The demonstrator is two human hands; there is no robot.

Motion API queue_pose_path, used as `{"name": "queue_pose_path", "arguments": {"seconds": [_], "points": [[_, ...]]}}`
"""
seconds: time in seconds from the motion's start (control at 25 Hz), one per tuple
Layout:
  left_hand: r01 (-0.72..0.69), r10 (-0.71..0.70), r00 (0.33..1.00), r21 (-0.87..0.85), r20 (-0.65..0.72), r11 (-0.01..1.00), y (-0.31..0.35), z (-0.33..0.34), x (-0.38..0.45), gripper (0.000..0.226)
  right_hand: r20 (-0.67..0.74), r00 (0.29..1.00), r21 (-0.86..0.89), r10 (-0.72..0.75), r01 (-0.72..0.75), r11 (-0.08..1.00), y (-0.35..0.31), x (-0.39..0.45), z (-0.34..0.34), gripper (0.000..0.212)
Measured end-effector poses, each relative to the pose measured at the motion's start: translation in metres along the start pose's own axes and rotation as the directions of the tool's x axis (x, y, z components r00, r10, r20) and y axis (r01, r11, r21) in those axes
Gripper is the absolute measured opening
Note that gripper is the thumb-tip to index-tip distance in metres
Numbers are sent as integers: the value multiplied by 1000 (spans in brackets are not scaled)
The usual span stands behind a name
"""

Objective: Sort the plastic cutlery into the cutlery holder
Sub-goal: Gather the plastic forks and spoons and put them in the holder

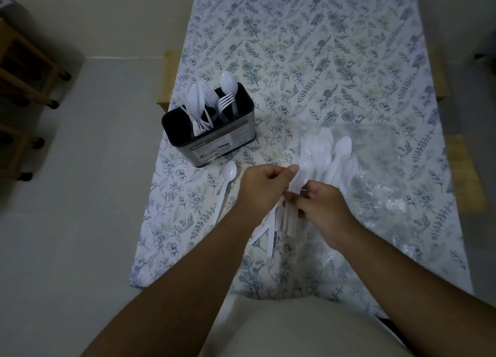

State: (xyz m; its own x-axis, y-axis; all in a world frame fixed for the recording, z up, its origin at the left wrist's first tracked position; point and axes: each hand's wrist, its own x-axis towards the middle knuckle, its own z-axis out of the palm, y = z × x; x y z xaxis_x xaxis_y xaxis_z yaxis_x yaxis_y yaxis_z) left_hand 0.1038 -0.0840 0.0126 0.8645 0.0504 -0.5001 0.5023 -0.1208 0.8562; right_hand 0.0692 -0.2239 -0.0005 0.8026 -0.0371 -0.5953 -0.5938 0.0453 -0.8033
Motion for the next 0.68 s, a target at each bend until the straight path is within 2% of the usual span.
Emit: {"name": "queue_pose_path", "arguments": {"seconds": [0.04,0.08,0.16,0.24,0.36,0.44,0.56,0.68], "points": [[42,-42,999,-13,7,999,-6,-1,0,23,2,1000,-24,10,-10,1000,5,-1,-3,20],[51,-51,999,50,-18,997,-13,-1,1,21,-9,1000,-50,15,-16,999,9,-2,-6,20],[-21,55,995,373,-81,927,-26,-1,0,12,-26,1000,-90,17,-19,996,16,-6,-12,22],[-98,142,989,575,-33,812,-31,3,-4,21,-12,1000,-92,22,-23,995,19,-8,-14,23],[-125,140,990,680,33,723,-37,14,-1,32,7,1000,-87,27,-26,996,19,-11,-17,21],[-133,156,987,673,27,728,-36,14,0,26,4,999,-84,36,-36,996,20,-10,-18,20],[-138,179,984,556,-20,819,-35,0,-7,18,2,998,-73,61,-60,996,19,-9,-20,14],[-113,110,994,331,29,937,-39,-12,-22,33,46,995,-25,88,-87,996,16,-10,-15,13]]}}
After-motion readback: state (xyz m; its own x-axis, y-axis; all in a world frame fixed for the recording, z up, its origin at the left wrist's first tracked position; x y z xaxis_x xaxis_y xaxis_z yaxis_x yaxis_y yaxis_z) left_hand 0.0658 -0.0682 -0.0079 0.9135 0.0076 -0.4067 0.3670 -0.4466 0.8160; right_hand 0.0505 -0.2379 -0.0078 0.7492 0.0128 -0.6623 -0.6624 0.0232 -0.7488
